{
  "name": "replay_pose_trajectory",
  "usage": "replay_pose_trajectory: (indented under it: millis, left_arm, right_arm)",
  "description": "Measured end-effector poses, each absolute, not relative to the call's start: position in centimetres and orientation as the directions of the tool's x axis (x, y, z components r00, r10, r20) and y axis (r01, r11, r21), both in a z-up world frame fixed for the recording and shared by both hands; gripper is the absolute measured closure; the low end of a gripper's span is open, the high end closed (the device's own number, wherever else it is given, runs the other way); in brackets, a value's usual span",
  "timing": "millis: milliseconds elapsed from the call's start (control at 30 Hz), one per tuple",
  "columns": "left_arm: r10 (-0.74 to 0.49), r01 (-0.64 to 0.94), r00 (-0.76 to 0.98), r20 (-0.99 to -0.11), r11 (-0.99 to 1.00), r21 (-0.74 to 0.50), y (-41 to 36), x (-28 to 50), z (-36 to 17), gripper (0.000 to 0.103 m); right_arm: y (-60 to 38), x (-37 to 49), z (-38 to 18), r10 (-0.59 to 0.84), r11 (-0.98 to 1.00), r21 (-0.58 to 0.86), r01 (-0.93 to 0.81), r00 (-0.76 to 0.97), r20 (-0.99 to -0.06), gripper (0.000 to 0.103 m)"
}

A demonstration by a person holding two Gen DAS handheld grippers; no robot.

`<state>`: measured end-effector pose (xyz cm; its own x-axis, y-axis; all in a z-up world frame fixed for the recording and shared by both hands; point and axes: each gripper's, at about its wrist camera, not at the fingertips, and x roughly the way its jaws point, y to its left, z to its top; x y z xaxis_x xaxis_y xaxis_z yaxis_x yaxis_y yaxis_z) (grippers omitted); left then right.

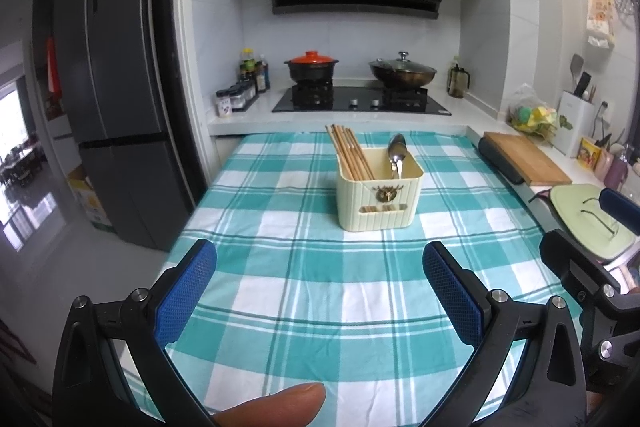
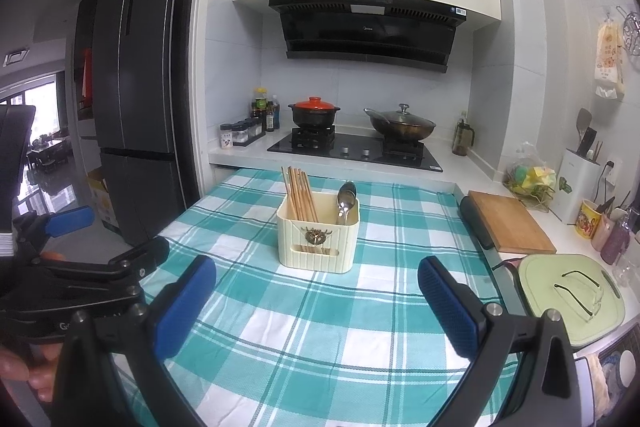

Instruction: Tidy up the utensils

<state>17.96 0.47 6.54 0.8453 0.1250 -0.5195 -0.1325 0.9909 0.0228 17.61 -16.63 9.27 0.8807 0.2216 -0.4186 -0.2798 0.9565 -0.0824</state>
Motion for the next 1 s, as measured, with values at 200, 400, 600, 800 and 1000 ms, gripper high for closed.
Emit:
replay_pose_trajectory:
  millis: [200, 400, 600, 800, 1000]
  left_arm:
    - [0.126, -0.133, 0.845, -0.519, 0.991, 0.025, 0.61, 18.02, 6.39, 0.0]
    - [0.133, -0.138, 0.843, -0.522, 0.99, 0.029, 0.91, 18.13, 6.14, 0.0]
    - [0.126, -0.135, 0.842, -0.524, 0.991, 0.023, 1.14, 18.28, 5.85, 0.0]
    - [0.13, -0.131, 0.843, -0.522, 0.991, 0.035, 0.63, 18.47, 5.76, 0.0]
    - [0.128, -0.13, 0.842, -0.524, 0.991, 0.034, 0.51, 18.49, 5.74, 0.0]
  right_arm:
    - [-16.53, 17.76, 9.09, 0.217, 0.957, -0.084, -0.278, 0.878, -0.427, 0.0]
    - [-16.42, 17.93, 8.88, 0.215, 0.957, -0.084, -0.277, 0.874, -0.435, 0.0]
    - [-16.34, 18.04, 8.75, 0.214, 0.957, -0.083, -0.277, 0.872, -0.441, 0.0]
    - [-16.28, 18.24, 8.42, 0.213, 0.957, -0.082, -0.277, 0.867, -0.45, 0.0]
    - [-16.26, 18.25, 8.38, 0.213, 0.957, -0.082, -0.277, 0.868, -0.449, 0.0]
